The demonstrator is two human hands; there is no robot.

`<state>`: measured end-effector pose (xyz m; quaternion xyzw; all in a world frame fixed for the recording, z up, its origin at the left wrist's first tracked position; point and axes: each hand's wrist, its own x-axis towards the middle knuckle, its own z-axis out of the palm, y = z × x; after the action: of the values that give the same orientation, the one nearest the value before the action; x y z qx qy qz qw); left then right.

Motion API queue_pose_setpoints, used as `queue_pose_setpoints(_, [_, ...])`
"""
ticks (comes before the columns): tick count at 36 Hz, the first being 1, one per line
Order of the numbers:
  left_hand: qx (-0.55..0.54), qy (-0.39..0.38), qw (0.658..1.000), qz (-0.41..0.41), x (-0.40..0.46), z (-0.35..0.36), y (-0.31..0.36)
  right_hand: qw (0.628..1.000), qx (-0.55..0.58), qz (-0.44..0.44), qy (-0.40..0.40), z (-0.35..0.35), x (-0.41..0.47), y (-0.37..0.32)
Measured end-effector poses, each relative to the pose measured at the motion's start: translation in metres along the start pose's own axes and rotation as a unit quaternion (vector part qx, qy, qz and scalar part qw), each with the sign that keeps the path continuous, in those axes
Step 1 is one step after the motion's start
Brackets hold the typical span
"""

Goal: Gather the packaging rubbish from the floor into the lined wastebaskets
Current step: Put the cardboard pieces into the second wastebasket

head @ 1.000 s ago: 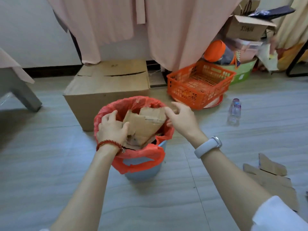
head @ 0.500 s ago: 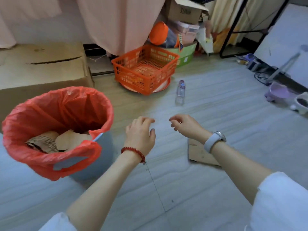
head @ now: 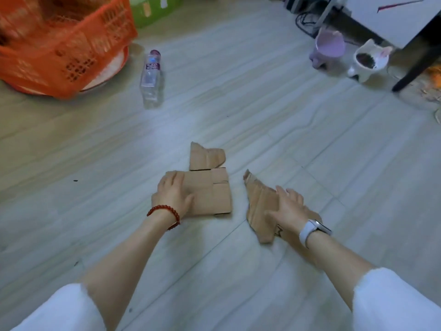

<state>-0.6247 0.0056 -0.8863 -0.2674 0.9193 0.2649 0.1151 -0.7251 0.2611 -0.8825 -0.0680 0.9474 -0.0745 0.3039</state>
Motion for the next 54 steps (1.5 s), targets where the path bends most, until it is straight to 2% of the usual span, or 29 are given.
queue_pose_setpoints(5, [0.119, -0.068, 0.99, -0.023, 0.039, 0.019, 0.009, 0.997, -0.057, -0.039, -0.022, 0.012, 0.032, 0.008])
queue_pose_setpoints(7, [0.12, -0.09, 0.988, -0.046, 0.048, 0.023, 0.004, 0.995, -0.081, -0.06, -0.017, 0.012, 0.04, 0.003])
queue_pose_setpoints(9, [0.116, -0.103, 0.986, -0.061, 0.054, 0.022, 0.001, 0.993, -0.095, -0.069, -0.022, 0.01, 0.044, -0.004])
queue_pose_setpoints(14, [0.206, -0.111, 0.971, -0.051, 0.042, 0.016, -0.002, 0.994, -0.072, -0.053, -0.055, 0.007, 0.042, -0.014])
queue_pose_setpoints(18, [0.17, -0.101, 0.98, -0.033, 0.022, 0.005, -0.01, 0.997, -0.024, -0.069, -0.028, 0.005, 0.029, -0.021])
queue_pose_setpoints(22, [0.034, -0.124, 0.991, -0.028, 0.006, -0.022, -0.021, 0.996, 0.004, -0.082, 0.027, -0.003, 0.011, -0.036])
queue_pose_setpoints(28, [-0.059, 0.017, 0.998, 0.006, -0.011, -0.081, -0.037, 0.977, 0.094, -0.137, 0.131, -0.029, -0.027, -0.09])
queue_pose_setpoints(33, [-0.133, 0.171, 0.976, 0.02, -0.036, -0.162, -0.049, 0.929, 0.223, -0.199, 0.218, -0.062, -0.068, -0.172])
queue_pose_setpoints(38, [-0.191, 0.307, 0.932, 0.003, -0.078, -0.256, -0.083, 0.859, 0.369, -0.266, 0.234, -0.092, -0.126, -0.27])
queue_pose_setpoints(45, [-0.259, 0.499, 0.826, -0.044, -0.161, -0.357, -0.162, 0.758, 0.53, -0.306, 0.223, -0.103, -0.198, -0.387])
queue_pose_setpoints(47, [-0.243, 0.511, 0.822, -0.068, -0.183, -0.371, -0.193, 0.741, 0.545, -0.319, 0.229, -0.101, -0.217, -0.415])
queue_pose_setpoints(49, [-0.208, 0.495, 0.838, -0.1, -0.204, -0.378, -0.225, 0.729, 0.55, -0.339, 0.227, -0.095, -0.235, -0.441])
queue_pose_setpoints(52, [-0.125, 0.426, 0.881, -0.166, -0.23, -0.378, -0.264, 0.752, 0.494, -0.368, 0.235, -0.077, -0.258, -0.474])
queue_pose_setpoints(54, [-0.082, 0.388, 0.899, -0.187, -0.242, -0.371, -0.284, 0.753, 0.463, -0.408, 0.229, -0.058, -0.268, -0.494])
